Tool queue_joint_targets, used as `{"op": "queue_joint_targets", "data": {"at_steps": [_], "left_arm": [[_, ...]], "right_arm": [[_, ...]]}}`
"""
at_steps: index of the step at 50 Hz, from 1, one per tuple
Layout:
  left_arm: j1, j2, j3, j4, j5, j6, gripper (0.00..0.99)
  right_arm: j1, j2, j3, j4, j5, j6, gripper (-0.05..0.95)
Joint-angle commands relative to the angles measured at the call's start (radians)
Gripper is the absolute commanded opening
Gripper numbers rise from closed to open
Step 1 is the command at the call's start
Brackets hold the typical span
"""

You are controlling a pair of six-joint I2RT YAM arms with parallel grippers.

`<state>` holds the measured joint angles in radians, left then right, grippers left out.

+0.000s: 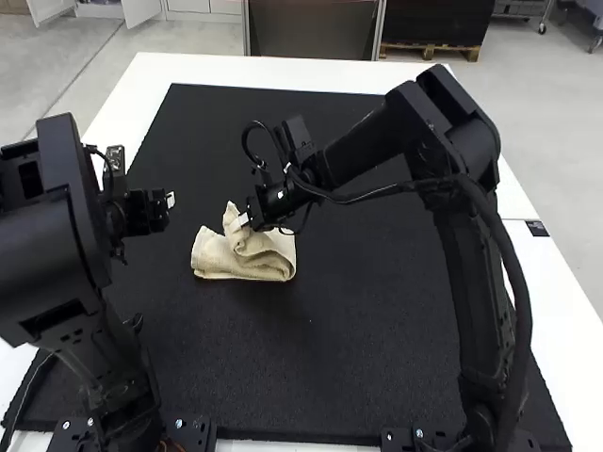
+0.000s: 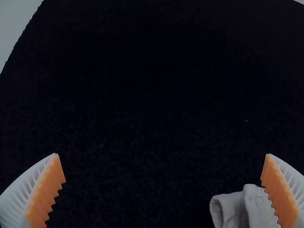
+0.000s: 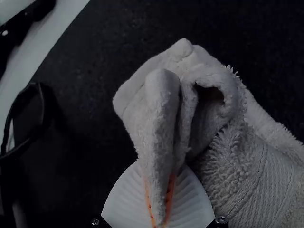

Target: Fold the towel.

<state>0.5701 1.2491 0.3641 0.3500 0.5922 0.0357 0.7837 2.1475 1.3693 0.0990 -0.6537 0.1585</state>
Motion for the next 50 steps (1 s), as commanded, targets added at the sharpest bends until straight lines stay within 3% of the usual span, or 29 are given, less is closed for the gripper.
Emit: {"op": "queue_joint_targets", "data": {"at_steps": [1, 21, 24, 26, 34, 38, 43, 44, 45, 49, 50], "left_arm": [[0.004, -0.016, -0.01, 0.007, 0.015, -0.011, 0.969], [0.008, -0.016, -0.011, 0.004, 0.015, -0.011, 0.969], [0.008, -0.016, -0.013, 0.004, 0.015, -0.011, 0.969], [0.008, -0.016, -0.014, 0.006, 0.015, -0.011, 0.969], [0.007, -0.016, -0.028, 0.01, 0.015, -0.011, 0.969], [0.005, -0.016, -0.033, 0.01, 0.015, -0.011, 0.969], [0.004, -0.017, -0.034, 0.01, 0.015, -0.011, 0.969], [0.004, -0.019, -0.034, 0.01, 0.015, -0.013, 0.969], [0.004, -0.019, -0.034, 0.01, 0.015, -0.011, 0.969], [0.004, -0.019, -0.034, 0.012, 0.015, -0.011, 0.969], [0.004, -0.019, -0.034, 0.012, 0.015, -0.011, 0.969]], "right_arm": [[0.014, 0.012, 0.048, 0.005, -0.001, 0.012, -0.02], [0.051, 0.054, 0.116, 0.002, -0.006, 0.021, -0.02], [0.057, 0.055, 0.117, 0.002, -0.006, 0.021, 0.02], [0.058, 0.057, 0.116, 0.002, -0.006, 0.021, 0.09], [0.06, 0.054, 0.123, 0.001, -0.011, 0.035, 0.71], [0.052, 0.046, 0.132, 0.001, -0.024, 0.038, 0.86], [0.031, 0.023, 0.142, -0.004, -0.027, 0.038, 0.85], [0.025, 0.014, 0.14, -0.004, -0.03, 0.039, 0.8], [0.017, 0.006, 0.14, -0.005, -0.04, 0.039, 0.7], [-0.004, -0.011, 0.132, -0.022, -0.073, 0.039, 0.03], [-0.011, -0.012, 0.128, -0.022, -0.095, 0.041, 0.0]]}}
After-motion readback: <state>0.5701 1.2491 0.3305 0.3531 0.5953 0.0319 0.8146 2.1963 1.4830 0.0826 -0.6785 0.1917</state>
